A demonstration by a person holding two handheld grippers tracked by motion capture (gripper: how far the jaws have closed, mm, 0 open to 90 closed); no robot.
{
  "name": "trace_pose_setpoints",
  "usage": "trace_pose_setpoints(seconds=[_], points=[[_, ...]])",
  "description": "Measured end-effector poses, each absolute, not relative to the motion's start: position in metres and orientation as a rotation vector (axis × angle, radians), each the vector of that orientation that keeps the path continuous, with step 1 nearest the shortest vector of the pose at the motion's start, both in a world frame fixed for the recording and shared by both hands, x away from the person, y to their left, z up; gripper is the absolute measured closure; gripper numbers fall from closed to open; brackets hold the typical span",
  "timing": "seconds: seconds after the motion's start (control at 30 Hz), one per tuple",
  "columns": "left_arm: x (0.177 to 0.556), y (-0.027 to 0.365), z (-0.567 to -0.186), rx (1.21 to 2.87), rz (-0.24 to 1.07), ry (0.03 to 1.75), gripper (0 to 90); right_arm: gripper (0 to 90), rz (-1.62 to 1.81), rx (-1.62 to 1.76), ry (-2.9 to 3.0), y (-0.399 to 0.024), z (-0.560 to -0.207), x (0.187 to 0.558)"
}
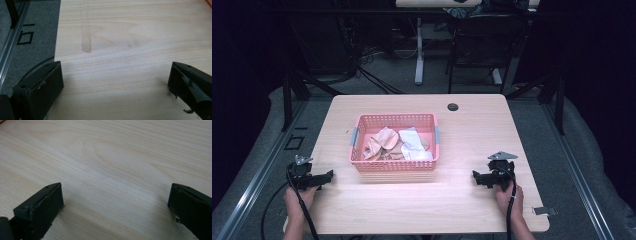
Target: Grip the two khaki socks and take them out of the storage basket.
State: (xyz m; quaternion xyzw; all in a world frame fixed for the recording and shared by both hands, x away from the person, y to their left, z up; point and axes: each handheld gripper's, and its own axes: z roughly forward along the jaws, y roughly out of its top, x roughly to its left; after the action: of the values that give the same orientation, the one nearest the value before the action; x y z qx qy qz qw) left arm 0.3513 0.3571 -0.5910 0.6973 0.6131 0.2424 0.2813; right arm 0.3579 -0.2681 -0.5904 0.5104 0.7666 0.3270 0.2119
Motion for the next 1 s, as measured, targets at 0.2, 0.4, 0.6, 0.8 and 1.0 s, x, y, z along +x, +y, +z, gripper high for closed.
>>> trace_pose_setpoints(seconds=[0.2, 0.4, 0.6, 0.8, 1.0], points=[[0.3513, 0.357, -0.5911, 1.868, 0.651, 1.643, 0.0, 0.0, 0.908, 1.418, 2.13, -0.2681, -0.5905, 0.3579], [0.3513, 0.3567, -0.5912, 1.866, 0.654, 1.645, 0.0, 0.0, 0.909, 1.417, 2.13, -0.2681, -0.5905, 0.3579], [0.3519, 0.3556, -0.5917, 1.867, 0.656, 1.631, 0.2, 0.0, 0.91, 1.416, 2.134, -0.2683, -0.5903, 0.358], [0.3517, 0.3556, -0.5913, 1.876, 0.648, 1.619, 0.2, 0.0, 0.9, 1.415, 2.134, -0.2688, -0.5903, 0.3579], [0.352, 0.3565, -0.5857, 1.893, 0.572, 1.598, 0.4, 0.0, 0.903, 1.41, 2.14, -0.2694, -0.5902, 0.358]])
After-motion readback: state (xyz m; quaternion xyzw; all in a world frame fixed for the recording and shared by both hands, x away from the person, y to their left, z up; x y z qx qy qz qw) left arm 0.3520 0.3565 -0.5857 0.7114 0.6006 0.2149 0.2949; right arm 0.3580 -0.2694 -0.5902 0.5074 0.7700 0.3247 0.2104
